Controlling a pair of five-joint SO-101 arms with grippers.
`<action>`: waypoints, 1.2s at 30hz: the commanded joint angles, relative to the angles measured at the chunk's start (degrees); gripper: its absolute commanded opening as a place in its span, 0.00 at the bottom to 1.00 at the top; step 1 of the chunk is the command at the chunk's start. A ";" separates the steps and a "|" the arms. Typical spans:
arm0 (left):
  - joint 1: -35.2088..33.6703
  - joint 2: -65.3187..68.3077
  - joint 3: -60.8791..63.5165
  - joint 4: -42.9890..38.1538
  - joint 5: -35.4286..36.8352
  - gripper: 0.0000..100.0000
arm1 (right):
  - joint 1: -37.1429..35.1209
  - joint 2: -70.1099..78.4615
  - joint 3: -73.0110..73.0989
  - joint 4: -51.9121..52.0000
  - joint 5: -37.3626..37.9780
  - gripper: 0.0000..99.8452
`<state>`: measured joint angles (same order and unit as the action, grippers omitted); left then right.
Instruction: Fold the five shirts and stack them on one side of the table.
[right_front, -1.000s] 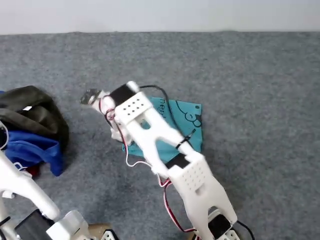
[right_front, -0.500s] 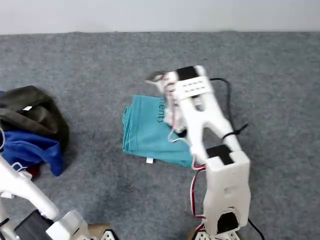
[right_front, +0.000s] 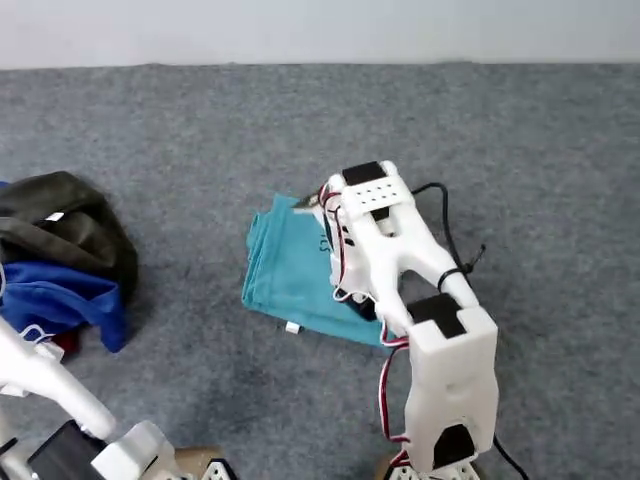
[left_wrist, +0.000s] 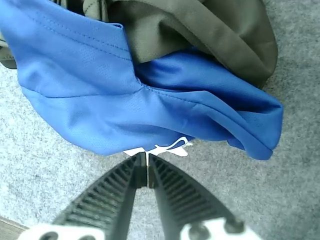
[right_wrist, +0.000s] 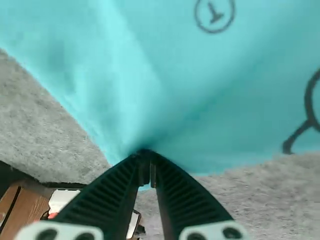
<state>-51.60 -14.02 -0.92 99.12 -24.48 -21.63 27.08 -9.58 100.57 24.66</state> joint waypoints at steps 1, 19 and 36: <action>-0.18 -0.79 -1.98 0.00 0.53 0.01 | -0.31 -7.87 0.09 2.33 -0.26 0.01; 0.09 -0.70 -2.24 -0.35 0.44 0.01 | -1.19 -16.13 17.93 -6.29 0.00 0.01; 0.18 -0.26 -2.24 -0.44 0.18 0.01 | -8.57 -11.82 -7.65 -0.57 -0.44 0.01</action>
<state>-51.60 -14.02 -0.92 99.12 -24.48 -27.52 17.67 -10.29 99.69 24.66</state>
